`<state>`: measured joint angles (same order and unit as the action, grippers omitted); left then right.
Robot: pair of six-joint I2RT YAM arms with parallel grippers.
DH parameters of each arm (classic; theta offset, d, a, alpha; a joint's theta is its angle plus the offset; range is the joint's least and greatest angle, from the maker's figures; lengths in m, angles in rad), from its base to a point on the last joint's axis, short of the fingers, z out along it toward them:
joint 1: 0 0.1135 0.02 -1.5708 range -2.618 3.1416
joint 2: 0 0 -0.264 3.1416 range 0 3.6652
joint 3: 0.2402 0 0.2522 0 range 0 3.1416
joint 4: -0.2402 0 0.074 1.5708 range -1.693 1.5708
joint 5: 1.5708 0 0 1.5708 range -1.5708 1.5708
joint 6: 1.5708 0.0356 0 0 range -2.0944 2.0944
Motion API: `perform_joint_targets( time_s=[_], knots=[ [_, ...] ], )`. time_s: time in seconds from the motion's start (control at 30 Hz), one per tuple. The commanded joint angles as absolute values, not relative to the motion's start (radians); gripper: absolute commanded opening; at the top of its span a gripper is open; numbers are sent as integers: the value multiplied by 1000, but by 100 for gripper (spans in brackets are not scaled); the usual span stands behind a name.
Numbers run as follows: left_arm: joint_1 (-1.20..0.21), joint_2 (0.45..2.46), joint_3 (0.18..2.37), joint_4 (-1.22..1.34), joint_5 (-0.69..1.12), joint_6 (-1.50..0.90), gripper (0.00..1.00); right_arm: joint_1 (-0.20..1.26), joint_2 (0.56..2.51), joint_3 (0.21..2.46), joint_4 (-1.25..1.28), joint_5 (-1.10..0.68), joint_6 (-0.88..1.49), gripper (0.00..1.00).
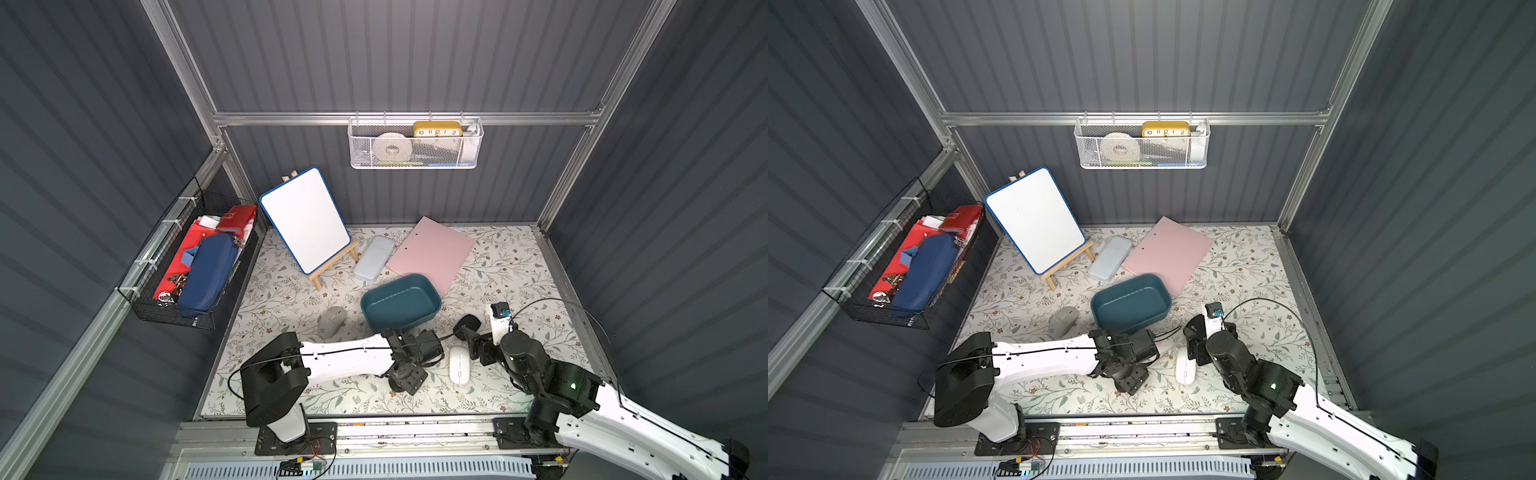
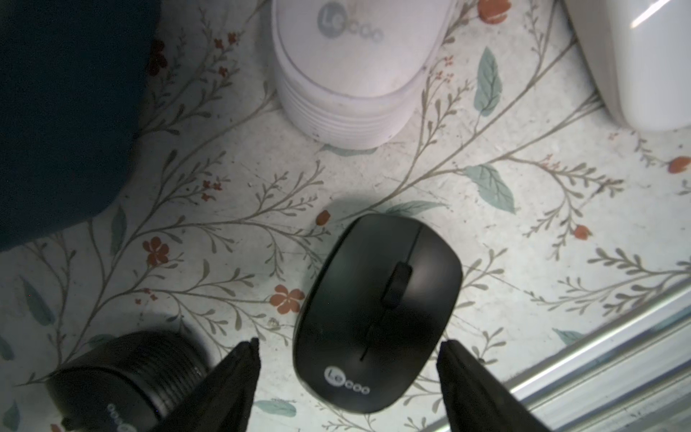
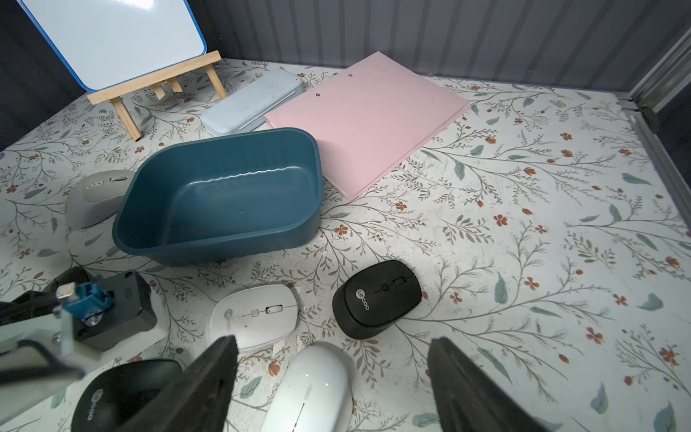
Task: Take out the mouse from the storage box
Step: Place the mouse at the center of the board, then reset both arms
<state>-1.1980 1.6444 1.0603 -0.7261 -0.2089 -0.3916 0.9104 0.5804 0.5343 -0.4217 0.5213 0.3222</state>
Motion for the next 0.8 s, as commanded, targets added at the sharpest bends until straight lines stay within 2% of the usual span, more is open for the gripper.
perform_joint_targets(
  time_s=[0.0, 0.13, 0.33, 0.53, 0.63, 0.77],
  knots=[
    [-1202, 1625, 1060, -740, -206, -403, 83, 910, 567, 546, -439, 543, 339, 84],
    [-1200, 1567, 1076, -750, -256, -420, 87, 910, 568, 557, -447, 550, 335, 84],
    [-1181, 1350, 1114, -650, -408, -388, 98, 908, 573, 607, -494, 652, 328, 85],
    [-895, 1208, 1082, -453, -527, -364, 100, 889, 596, 656, -419, 817, 246, 99],
    [-748, 1211, 1051, -336, -632, -332, 99, 844, 649, 667, -329, 902, 203, 99],
    [-591, 1271, 1021, -190, -723, -331, 99, 710, 777, 651, -156, 934, 154, 99]
  ],
)
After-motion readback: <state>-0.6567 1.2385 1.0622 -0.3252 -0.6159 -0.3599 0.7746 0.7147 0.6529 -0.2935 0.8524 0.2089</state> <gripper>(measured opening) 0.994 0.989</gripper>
